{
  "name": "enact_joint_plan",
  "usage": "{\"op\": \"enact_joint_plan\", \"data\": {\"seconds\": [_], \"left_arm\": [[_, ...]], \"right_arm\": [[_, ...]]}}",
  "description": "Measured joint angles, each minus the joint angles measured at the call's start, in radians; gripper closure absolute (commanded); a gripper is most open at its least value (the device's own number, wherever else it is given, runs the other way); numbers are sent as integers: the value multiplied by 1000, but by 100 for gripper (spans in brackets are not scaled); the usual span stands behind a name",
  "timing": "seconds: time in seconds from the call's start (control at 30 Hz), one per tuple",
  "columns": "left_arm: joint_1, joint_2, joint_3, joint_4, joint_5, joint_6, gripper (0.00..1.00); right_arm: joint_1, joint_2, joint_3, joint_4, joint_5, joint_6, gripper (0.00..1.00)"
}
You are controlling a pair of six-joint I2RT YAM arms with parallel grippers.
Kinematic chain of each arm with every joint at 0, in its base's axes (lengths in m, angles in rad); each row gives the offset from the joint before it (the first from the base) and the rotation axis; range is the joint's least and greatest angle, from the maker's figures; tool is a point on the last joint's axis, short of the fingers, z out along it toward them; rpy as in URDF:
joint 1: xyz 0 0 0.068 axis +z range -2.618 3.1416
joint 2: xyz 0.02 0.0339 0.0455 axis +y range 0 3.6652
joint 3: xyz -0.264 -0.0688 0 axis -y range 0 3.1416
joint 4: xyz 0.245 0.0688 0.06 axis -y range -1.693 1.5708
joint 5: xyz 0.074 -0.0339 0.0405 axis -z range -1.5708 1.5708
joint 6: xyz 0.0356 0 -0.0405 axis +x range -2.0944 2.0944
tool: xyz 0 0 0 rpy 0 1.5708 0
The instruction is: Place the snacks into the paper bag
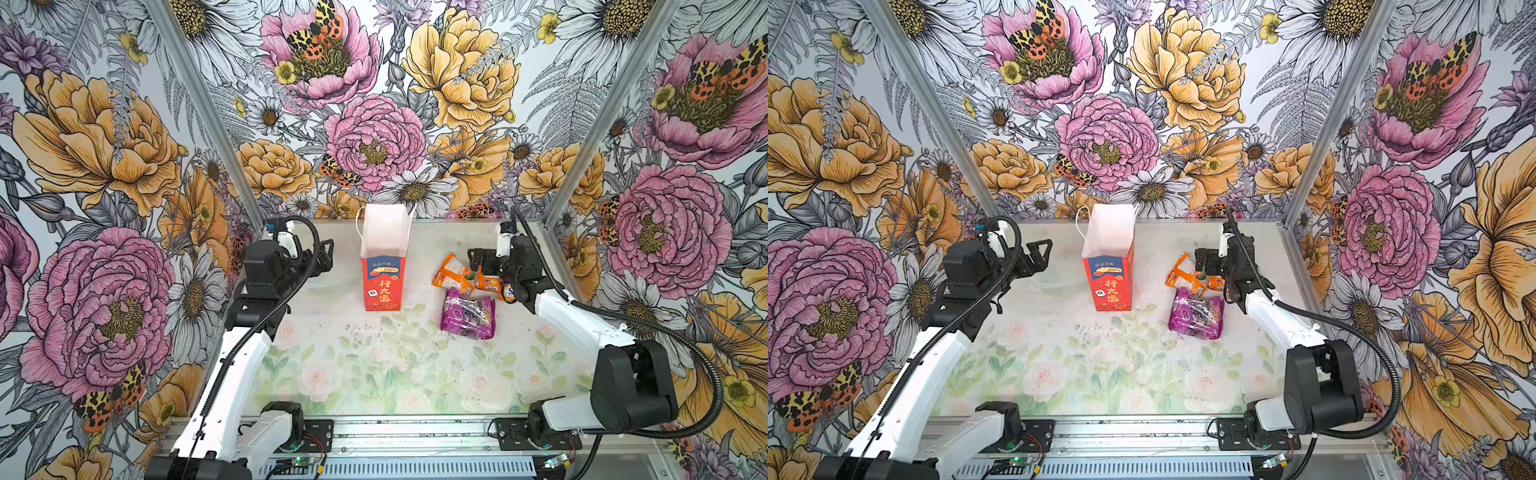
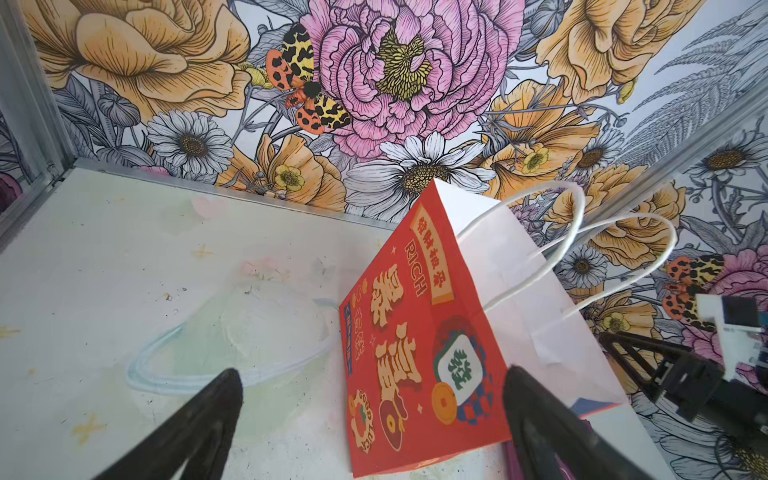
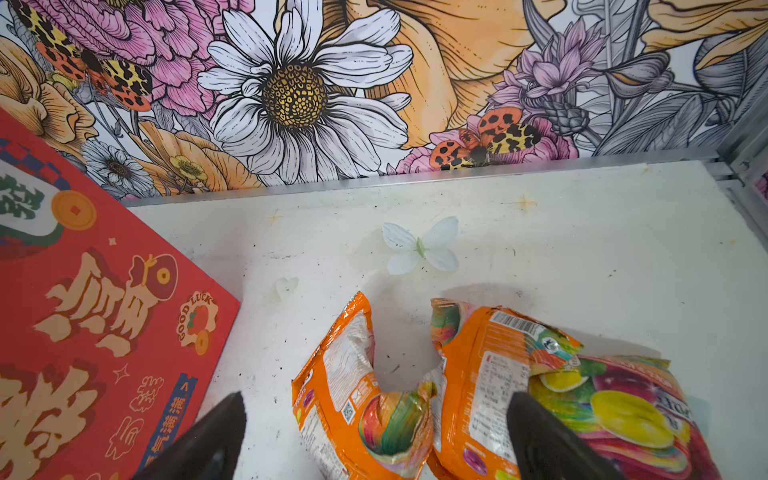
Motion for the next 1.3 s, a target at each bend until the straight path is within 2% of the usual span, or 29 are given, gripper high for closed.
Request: {"op": "enact_joint_plan", "data": {"seconds": [0.47, 0.73, 1.3], "left_arm": [[-57, -3, 119, -98, 15, -3, 1], [-158, 64, 175, -105, -23, -2, 1], [-252, 206, 262, -128, -103, 1, 1]], "right_arm": [[6, 26, 6, -3, 0, 0, 0], [7, 32, 18, -3, -5, 1, 0], [8, 55, 19, -3, -34, 0, 0]]}}
